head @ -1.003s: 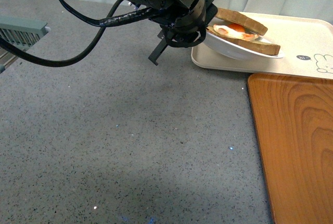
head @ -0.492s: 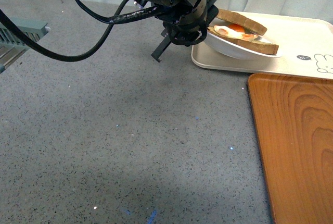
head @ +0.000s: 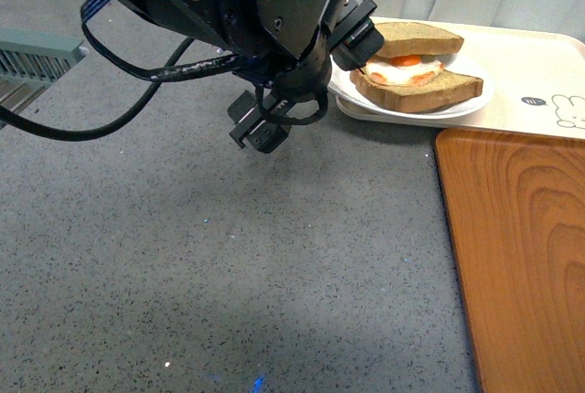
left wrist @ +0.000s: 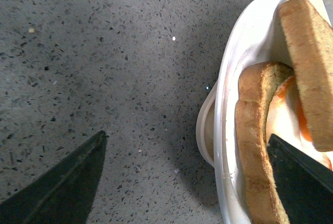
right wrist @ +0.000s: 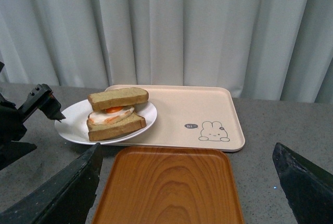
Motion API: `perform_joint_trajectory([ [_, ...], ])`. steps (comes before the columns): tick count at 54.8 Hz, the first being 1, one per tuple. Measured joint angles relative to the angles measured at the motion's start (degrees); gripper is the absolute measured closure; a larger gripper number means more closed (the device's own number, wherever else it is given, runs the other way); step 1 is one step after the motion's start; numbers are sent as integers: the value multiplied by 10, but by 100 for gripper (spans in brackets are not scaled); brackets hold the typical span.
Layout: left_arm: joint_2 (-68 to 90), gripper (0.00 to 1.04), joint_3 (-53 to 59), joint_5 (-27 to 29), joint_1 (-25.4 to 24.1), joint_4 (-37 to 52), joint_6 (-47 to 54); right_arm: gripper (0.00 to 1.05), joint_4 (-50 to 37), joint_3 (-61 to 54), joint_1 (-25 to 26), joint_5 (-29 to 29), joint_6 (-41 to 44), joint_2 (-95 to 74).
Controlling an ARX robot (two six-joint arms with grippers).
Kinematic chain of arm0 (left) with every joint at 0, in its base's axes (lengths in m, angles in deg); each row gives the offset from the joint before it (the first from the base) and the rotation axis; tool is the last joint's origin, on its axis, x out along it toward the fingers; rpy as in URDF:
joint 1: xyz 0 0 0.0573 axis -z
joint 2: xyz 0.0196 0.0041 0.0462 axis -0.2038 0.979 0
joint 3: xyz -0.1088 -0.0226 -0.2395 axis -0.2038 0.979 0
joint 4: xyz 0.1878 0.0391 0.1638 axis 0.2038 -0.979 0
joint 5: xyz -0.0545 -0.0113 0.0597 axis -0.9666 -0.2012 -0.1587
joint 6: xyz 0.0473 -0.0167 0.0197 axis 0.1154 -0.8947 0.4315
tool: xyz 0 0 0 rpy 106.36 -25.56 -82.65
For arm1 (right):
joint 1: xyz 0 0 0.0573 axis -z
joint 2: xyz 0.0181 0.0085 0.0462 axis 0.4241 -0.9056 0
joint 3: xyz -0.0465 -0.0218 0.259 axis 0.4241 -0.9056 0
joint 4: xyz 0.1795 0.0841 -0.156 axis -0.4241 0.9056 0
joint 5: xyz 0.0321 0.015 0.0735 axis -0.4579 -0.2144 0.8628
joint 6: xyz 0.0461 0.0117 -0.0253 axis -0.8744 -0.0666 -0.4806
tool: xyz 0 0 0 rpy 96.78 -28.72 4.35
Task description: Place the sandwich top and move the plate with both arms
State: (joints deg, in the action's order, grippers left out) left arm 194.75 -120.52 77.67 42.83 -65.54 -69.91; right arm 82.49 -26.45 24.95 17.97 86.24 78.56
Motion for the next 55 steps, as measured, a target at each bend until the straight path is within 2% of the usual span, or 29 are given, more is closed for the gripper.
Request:
perform_joint_trajectory([
  [4, -16, 5, 19, 0, -6, 10, 10, 9, 0, 0, 0, 0, 0, 0],
  [7, -36, 7, 46, -1, -13, 25, 23, 9, 0, 0, 0, 0, 0, 0],
  [18, -125, 6, 164, 11, -67, 79, 72, 9, 0, 0, 0, 0, 0, 0],
  [27, -216, 6, 269, 8, -139, 108, 88, 9, 0, 0, 0, 0, 0, 0],
  [28, -220, 8, 285, 9, -148, 130, 113, 9, 0, 0, 0, 0, 0, 0],
  [30, -235, 17, 347, -3, -170, 274, 188, 9, 0, 0, 0, 0, 0, 0],
  [33, -263, 27, 433, -36, -199, 431, 313, 9, 0, 0, 0, 1, 0, 0],
  [38, -334, 42, 537, -70, -235, 566, 471, 9, 0, 0, 0, 0, 0, 0],
  [40, -368, 47, 567, -80, -248, 591, 506, 9, 0, 0, 0, 0, 0, 0],
  [46, -499, 69, 676, -130, -301, 584, 590, 9, 0, 0, 0, 0, 0, 0],
  [49, -568, 81, 732, -130, -310, 543, 608, 9, 0, 0, 0, 0, 0, 0],
  [53, -710, 99, 793, -136, -310, 438, 621, 9, 0, 0, 0, 0, 0, 0],
  [55, -766, 101, 806, -136, -310, 392, 622, 9, 0, 0, 0, 0, 0, 0],
])
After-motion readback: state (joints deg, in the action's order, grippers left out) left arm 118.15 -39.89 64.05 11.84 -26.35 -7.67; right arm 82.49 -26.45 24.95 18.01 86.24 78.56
